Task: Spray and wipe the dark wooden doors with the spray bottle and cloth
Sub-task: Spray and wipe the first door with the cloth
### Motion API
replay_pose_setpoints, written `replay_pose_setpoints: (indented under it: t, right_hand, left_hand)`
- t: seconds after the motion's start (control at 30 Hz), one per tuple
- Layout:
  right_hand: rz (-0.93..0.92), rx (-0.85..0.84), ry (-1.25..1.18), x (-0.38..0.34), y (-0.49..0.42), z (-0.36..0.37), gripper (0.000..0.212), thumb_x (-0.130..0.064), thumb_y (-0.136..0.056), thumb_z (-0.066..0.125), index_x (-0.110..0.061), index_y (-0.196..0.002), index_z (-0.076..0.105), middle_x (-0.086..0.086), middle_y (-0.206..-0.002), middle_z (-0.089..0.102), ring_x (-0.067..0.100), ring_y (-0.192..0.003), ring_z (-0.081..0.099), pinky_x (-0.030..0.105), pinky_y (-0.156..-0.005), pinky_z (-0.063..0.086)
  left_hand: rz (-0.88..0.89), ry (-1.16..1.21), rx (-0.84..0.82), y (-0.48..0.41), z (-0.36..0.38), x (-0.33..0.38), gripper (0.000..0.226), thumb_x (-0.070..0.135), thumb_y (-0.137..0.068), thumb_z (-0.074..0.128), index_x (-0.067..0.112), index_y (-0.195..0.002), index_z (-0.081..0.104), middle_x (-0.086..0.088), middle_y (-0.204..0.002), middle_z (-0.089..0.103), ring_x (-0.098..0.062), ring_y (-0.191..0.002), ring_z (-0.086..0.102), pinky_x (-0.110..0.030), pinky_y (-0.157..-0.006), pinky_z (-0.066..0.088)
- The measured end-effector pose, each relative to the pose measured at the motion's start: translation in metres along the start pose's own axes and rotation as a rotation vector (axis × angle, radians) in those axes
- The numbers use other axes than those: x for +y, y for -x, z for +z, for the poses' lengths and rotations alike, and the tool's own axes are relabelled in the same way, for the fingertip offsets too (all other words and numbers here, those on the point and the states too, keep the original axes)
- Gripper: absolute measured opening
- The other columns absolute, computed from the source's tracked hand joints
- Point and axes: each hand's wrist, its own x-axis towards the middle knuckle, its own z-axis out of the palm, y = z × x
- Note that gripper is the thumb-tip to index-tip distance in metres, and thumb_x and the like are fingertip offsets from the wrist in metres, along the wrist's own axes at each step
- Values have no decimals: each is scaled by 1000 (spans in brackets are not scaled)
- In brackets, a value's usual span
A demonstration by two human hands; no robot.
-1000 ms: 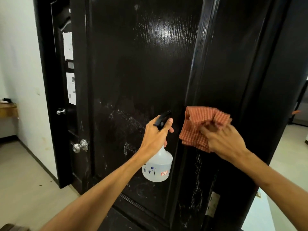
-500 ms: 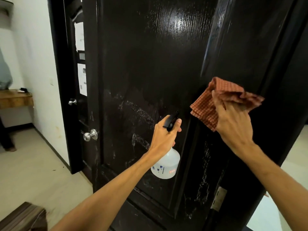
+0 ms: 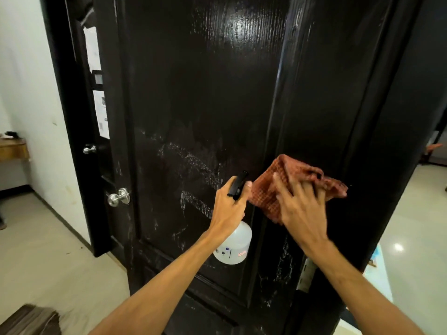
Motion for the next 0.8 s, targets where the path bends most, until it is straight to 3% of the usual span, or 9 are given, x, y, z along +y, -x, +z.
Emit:
replay_pose_setpoints:
  t: [0.17,0.27,0.33,0.4,0.47,0.53,0.6,0.7,0.8]
  right_hand:
    - [-19,-97,-72,-5,25,4,89,-17,-71,88,-23,-151,51,7,-93,70,27,-78,66,41,-65,52]
    - [118,48,14,6,-12,-1,65,-31,-100,62,-27,-159,37,12,-132,62,31,-111,61,52,-93,44]
    - [102,41,65,3,-5,-1,60,-35,-106,39,-25,-164,24,12,-166,30,33,-144,41,52,-111,32]
    - [55,-49,47,-7,27,9,64,-34,-104,32,-25,-165,15,14,-167,27,33,-147,38,52,-110,37]
    - [23,-132,-25,-11,50,16,71,-26,-100,37,-28,-165,10,17,-136,61,35,-111,63,50,-86,53]
    - [24,-137,-55,-5,31,10,82,-16,-97,53,-30,-165,10,12,-110,68,30,-87,64,45,-70,54]
    - [119,-79,3,4,-7,-2,87,-20,-92,68,-29,-164,21,12,-113,66,30,-92,64,49,-75,53]
    - [165,0,18,-1,-10,-4,81,-27,-90,66,-23,-162,28,17,-159,37,36,-133,44,60,-98,43]
    - [74,-86,-47,-22,55,17,118,-25,-64,92,-21,-162,25,16,-160,29,37,-132,38,62,-89,51]
  left_hand:
    - [-3,3,-13,0,2,-1,17,28,-105,60,14,-96,63,-17,-81,69,-15,-43,48,-33,-44,46]
    - [23,-12,-22,-5,3,-1,20,30,-105,60,12,-97,63,-29,-85,64,-23,-46,46,-37,-45,46]
    - [34,-18,-28,-6,4,-2,20,31,-105,59,13,-98,64,-25,-84,64,-23,-46,47,-37,-45,46]
    - [31,-12,-30,-6,5,-2,18,32,-105,60,16,-97,63,-21,-83,67,-22,-45,48,-37,-44,46]
    - [16,-10,-25,-5,4,-1,17,29,-105,60,15,-97,64,-14,-86,71,-16,-44,49,-33,-44,46]
    - [21,-10,-31,-5,4,1,18,29,-105,60,13,-97,63,-20,-87,69,-16,-44,49,-32,-44,47]
    - [35,-24,-30,-6,2,3,19,31,-105,60,13,-99,63,-16,-87,70,-18,-44,48,-32,-44,47]
    - [24,-11,-10,-5,-2,6,20,30,-106,59,10,-103,64,-7,-88,73,-21,-45,47,-33,-44,46]
    - [-7,-8,3,-1,-9,3,20,28,-105,60,9,-102,63,-7,-89,73,-22,-46,47,-31,-45,45]
